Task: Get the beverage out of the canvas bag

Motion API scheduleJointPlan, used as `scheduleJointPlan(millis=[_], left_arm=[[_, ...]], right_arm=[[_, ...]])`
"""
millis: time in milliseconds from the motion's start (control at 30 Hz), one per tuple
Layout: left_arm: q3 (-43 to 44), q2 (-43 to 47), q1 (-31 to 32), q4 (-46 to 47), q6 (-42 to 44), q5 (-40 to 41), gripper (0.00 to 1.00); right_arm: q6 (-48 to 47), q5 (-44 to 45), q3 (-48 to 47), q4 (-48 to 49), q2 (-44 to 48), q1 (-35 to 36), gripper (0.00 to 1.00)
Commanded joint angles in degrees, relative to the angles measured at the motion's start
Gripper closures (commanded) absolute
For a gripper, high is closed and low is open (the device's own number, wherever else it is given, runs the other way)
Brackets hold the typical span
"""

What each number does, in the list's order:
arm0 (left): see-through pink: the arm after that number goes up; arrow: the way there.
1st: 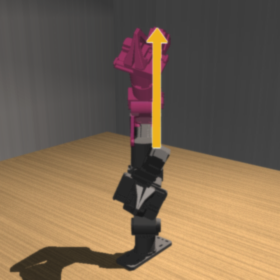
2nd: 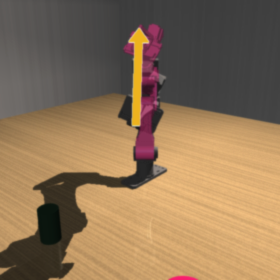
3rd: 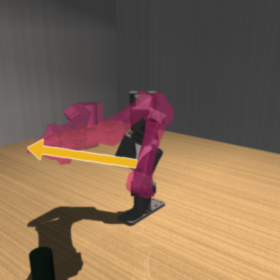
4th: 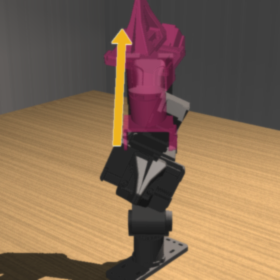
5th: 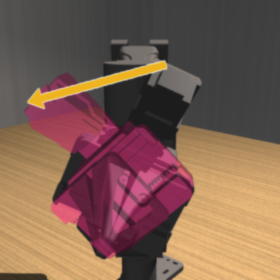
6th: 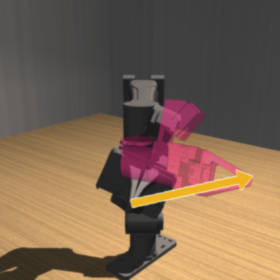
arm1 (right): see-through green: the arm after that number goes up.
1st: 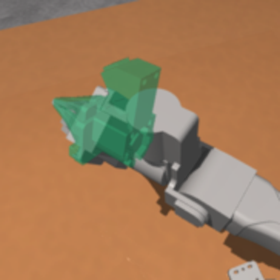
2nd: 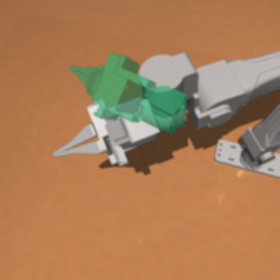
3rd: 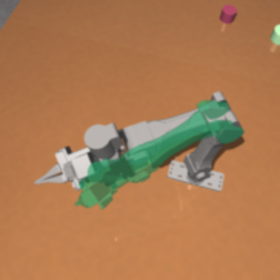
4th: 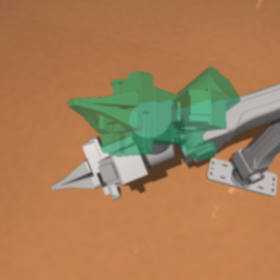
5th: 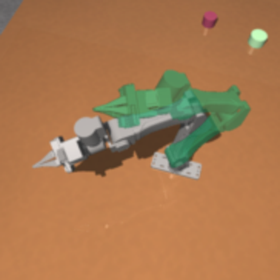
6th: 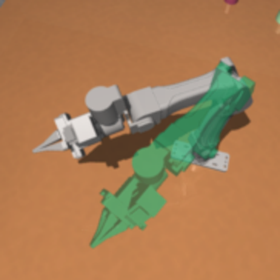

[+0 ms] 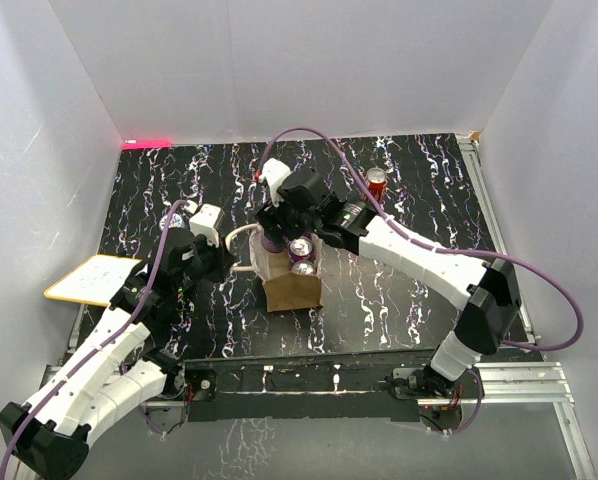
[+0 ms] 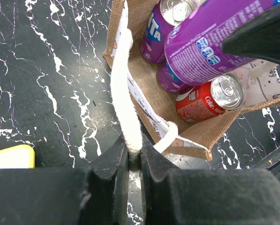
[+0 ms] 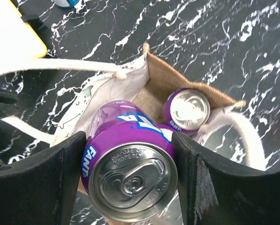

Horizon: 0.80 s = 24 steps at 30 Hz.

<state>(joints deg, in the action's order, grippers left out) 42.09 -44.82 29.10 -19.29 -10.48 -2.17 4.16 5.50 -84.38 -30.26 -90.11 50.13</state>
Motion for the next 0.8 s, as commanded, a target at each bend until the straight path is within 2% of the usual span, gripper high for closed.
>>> scheduleJointPlan(millis=[0, 167, 300, 567, 767], left_arm=[[-0.27, 0.13, -0.56, 0.59, 0.23, 0.18, 1.0], [-0.16, -0.01, -0.65, 0.57, 0.24, 0.15, 1.0], [-0.17, 0.17, -0.69, 0.57, 0.28, 0.41, 1.0], [-0.21, 0.3, -0.81, 0.57, 0.26, 0.24, 1.0], [-0.27, 0.6, -0.82, 0.57, 0.29, 0.37, 1.0]], right_arm=[[14.27, 3.63, 2.01, 6.15, 5.99, -0.41, 0.92], [26.42, 6.75, 5.85, 8.59, 10.68, -2.23, 0.92], [30.49, 6.23, 7.78, 12.35, 14.38, -3.98, 0.92], [29.76, 6.24, 2.51, 12.53, 17.08, -7.97, 0.92], [25.21, 12.67, -1.46, 11.49, 18.87, -13.46, 0.92]])
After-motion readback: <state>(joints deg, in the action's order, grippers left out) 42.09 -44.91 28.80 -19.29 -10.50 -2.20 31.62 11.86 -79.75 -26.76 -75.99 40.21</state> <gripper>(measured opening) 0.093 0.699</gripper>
